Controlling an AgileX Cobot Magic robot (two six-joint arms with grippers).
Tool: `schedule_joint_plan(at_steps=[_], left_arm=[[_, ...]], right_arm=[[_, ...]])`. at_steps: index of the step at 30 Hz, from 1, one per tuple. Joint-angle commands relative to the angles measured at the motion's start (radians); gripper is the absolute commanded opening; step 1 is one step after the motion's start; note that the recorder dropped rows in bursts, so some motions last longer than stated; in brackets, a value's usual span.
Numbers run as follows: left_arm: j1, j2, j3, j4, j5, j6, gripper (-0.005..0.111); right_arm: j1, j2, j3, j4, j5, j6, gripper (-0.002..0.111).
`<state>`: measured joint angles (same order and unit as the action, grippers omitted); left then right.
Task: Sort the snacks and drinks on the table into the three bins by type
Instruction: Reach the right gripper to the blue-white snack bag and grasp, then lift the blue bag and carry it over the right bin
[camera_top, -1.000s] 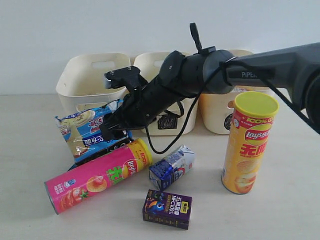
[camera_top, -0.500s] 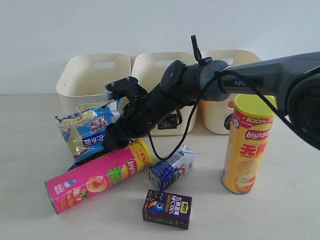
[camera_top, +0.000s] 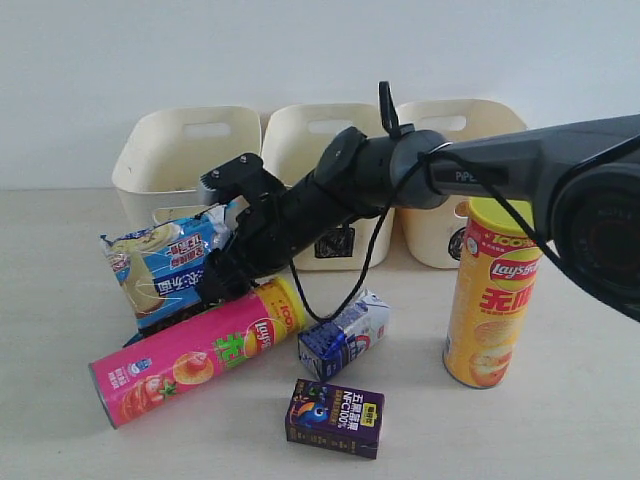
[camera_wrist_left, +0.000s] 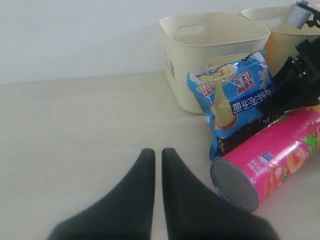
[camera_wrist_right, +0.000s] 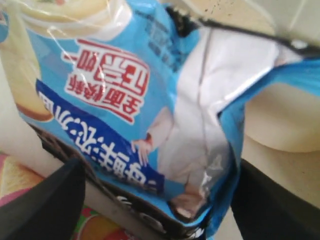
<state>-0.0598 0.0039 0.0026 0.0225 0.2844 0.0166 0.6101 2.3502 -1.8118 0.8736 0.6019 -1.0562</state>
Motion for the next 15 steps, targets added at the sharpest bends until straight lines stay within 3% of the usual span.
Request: schedule_joint_plan(at_steps=[1, 4, 6, 9, 14, 15], left_arm=[[-0.002, -0.004, -0.003, 0.0, 0.0, -0.009, 0.004], [-0.002, -0.004, -0.003, 0.0, 0.0, -0.009, 0.004], [-0.002, -0.004, -0.003, 0.0, 0.0, -0.009, 0.004], [-0.002, -0.004, -0.003, 0.0, 0.0, -0.009, 0.004], [-0.002, -0.004, -0.003, 0.0, 0.0, -0.009, 0.004], [-0.002, -0.004, -0.003, 0.0, 0.0, -0.009, 0.004]], right_arm=[[-0.002, 0.024, -0.005, 0.064, -0.013, -0.072, 0.071], [-0.002, 0.03, -0.005, 0.1, -0.013, -0.101, 0.071], [-0.002, 0.03, -0.005, 0.1, -0.013, -0.104, 0.064], [-0.002, 0.03, -0.005, 0.1, -0.02, -0.104, 0.045], [-0.002, 0.03, -0.005, 0.1, -0.022, -0.1, 0.0], [-0.002, 0.03, -0.005, 0.1, -0.022, -0.1, 0.001]])
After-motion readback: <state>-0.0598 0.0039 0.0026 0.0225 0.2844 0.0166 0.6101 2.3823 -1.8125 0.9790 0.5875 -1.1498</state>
